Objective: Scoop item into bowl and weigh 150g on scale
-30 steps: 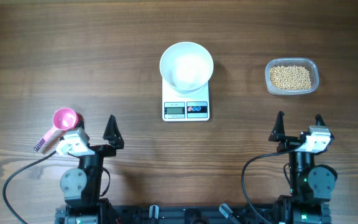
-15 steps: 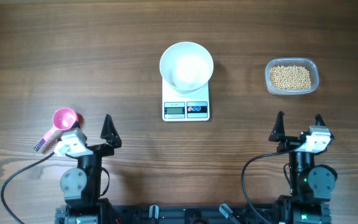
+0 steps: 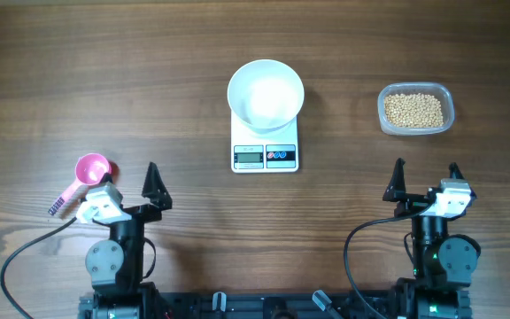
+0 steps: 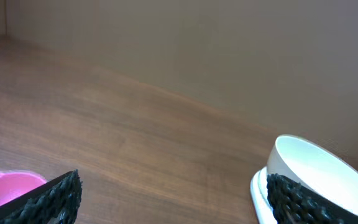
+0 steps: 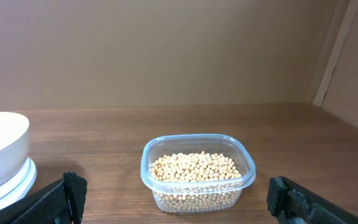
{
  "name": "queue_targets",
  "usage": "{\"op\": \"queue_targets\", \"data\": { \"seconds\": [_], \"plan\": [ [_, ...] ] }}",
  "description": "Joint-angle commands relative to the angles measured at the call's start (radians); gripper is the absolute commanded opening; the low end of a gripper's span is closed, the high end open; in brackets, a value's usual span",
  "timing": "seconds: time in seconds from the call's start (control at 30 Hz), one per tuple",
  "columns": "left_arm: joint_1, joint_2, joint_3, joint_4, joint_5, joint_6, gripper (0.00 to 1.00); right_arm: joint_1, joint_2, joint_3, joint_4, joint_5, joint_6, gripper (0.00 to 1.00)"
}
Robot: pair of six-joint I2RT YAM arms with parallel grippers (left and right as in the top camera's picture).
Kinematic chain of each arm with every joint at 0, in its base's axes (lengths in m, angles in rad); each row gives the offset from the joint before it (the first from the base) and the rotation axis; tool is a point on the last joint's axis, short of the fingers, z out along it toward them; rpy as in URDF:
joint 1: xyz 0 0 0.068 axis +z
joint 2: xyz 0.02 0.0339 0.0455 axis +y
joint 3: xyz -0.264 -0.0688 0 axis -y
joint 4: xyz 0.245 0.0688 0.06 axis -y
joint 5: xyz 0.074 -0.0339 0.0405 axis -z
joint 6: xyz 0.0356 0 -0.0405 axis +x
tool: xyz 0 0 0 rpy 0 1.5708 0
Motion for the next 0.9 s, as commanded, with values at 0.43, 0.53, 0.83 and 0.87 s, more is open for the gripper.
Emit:
{"op": "queue_targets", "data": {
  "seconds": [0.43, 0.53, 0.83, 0.87],
  "plan": [
    [-0.004, 0.271, 0.697, -0.777, 0.069, -0.013, 1.00, -0.002, -0.007, -0.001, 0.006, 0.016, -0.006, 1.00],
    [-0.004, 0.442, 0.843, -0.886, 0.067, -0.087, 1.00, -0.002, -0.007, -0.001, 0.006, 0.016, -0.006, 1.00],
    [-0.004, 0.889, 1.170, -1.216, -0.247, -0.072, 1.00, -0.002, -0.007, -0.001, 0.006, 0.016, -0.006, 1.00],
    [-0.004, 0.900, 1.170, -1.201, -0.258, -0.073, 1.00, -0.002, -0.007, -0.001, 0.006, 0.016, -0.006, 1.00]
  ]
}}
